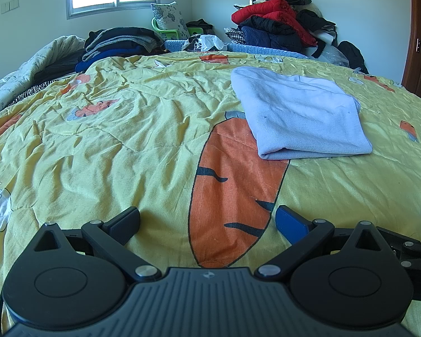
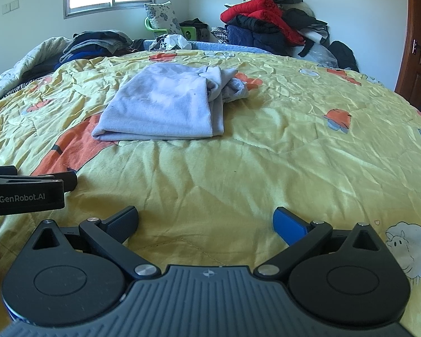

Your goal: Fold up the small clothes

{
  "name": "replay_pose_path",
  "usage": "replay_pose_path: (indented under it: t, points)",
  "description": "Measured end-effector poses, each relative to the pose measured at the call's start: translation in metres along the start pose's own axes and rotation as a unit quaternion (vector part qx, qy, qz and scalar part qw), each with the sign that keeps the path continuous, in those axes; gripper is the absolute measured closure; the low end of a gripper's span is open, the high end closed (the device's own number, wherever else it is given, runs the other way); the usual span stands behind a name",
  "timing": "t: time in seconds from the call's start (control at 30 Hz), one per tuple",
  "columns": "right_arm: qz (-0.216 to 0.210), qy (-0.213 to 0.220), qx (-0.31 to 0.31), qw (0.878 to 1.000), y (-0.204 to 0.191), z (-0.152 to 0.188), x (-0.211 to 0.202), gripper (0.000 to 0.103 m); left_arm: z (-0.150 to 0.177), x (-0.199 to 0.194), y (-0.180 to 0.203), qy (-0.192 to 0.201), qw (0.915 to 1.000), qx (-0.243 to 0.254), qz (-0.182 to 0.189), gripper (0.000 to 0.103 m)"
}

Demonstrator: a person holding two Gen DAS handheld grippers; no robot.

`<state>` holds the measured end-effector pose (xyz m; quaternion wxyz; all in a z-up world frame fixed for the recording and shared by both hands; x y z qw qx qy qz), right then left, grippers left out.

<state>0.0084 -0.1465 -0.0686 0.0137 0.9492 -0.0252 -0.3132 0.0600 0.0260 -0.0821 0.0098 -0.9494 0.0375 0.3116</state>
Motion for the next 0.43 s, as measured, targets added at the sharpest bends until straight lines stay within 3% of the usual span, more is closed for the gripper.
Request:
replay_pose_path:
  t: [0.43]
  points:
    - [0.000,0.000,0.000,1.000,0.0001,0.0001,-0.0001,0.001,0.0009,0.0006,-0.0007,0.000,1.0000,-0.002,-0.001,0.000]
Point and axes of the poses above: each gripper's, at about its wrist camera, not at the fingertips, and x roughly the way its jaws point, y to its right, z to its underside, the point moved 1 cm from there along x, roughly the way its jaws point, and after that the axes turned 1 degree about y, right-handed, at the moved point
